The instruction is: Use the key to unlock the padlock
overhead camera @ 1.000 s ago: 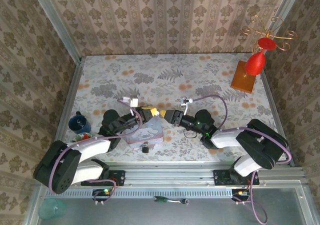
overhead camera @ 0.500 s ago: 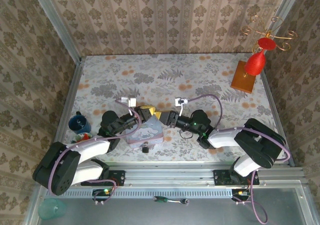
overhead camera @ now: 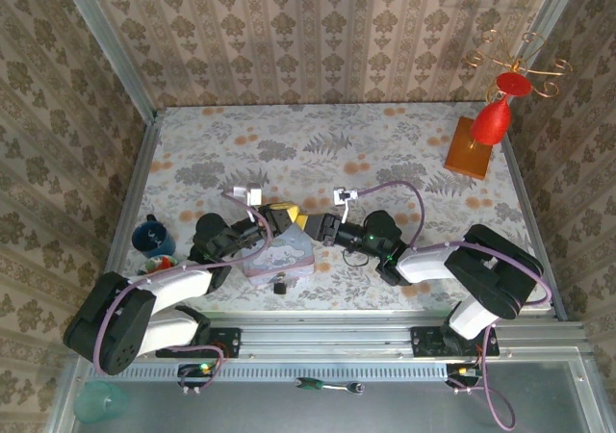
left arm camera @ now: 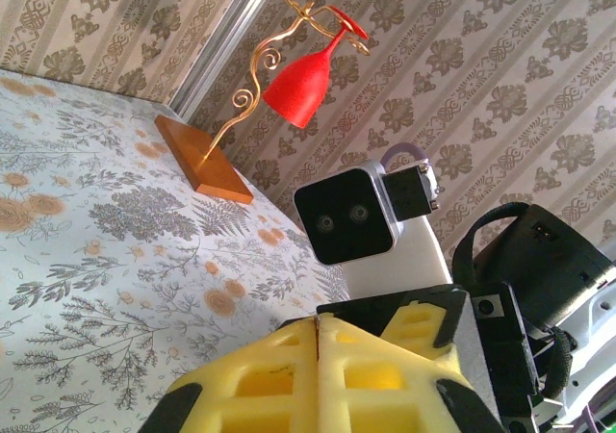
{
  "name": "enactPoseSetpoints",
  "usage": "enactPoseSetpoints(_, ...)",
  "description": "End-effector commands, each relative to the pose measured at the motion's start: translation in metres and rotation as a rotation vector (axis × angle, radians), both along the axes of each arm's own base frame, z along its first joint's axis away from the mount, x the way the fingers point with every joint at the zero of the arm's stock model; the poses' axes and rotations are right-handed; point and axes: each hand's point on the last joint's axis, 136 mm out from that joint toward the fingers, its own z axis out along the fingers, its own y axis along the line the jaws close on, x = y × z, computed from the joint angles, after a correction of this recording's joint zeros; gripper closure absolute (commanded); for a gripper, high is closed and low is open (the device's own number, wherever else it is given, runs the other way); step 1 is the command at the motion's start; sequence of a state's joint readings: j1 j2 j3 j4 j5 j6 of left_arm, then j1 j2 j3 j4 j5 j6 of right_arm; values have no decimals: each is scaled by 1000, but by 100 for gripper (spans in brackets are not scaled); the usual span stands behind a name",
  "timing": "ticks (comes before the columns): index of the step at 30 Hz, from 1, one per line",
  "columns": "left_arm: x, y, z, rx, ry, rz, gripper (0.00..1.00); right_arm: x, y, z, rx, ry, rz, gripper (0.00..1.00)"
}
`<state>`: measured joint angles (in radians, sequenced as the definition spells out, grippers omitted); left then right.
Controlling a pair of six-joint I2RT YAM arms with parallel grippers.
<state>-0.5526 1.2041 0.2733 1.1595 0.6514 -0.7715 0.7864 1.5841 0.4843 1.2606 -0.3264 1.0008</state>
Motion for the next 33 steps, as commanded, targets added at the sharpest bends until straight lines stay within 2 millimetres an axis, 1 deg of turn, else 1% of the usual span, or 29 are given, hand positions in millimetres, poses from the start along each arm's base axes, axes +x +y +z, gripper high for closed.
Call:
enactPoseSetpoints(1,-3,1,10,-25,-32,-15,100,1,5,17,37,-47,7,74)
enactPoseSetpoints(5,-3,1,9,-22,-30,-13,100,0,4,15,32,-42,2,85)
enactPoseSetpoints(10,-2,1,7,-13,-31,-9,100,2,1,11,21,-33,-15,97)
enactPoseSetpoints(13,-1,1,5,-4,-31,-3,100,2,-1,8,5,-25,-22,100)
enactPoseSetpoints(14,0,2,4,2,-33,1,98,2,-2,7,-5,-19,-27,100)
enactPoseSetpoints(16,0,3,3,13,-31,2,87,3,-5,5,-26,-11,-38,100)
enactPoseSetpoints(19,3,7,1,38,-15,-9,70,6,-15,-5,-113,24,-61,100)
enactPoseSetpoints(21,0,7,4,53,-35,-38,64,5,-24,-14,-225,34,-84,100)
enactPoseSetpoints(24,4,14,3,90,-47,0,54,1,-41,-26,-435,25,-111,100)
enactPoseSetpoints(28,24,27,-21,294,3,177,37,-5,-68,-25,-627,-34,-142,100)
enactPoseSetpoints(31,30,29,-28,496,18,268,33,-11,-91,-20,-767,-88,-172,100)
enactPoseSetpoints(33,35,38,-32,627,51,365,29,-15,-109,-16,-849,-121,-196,100)
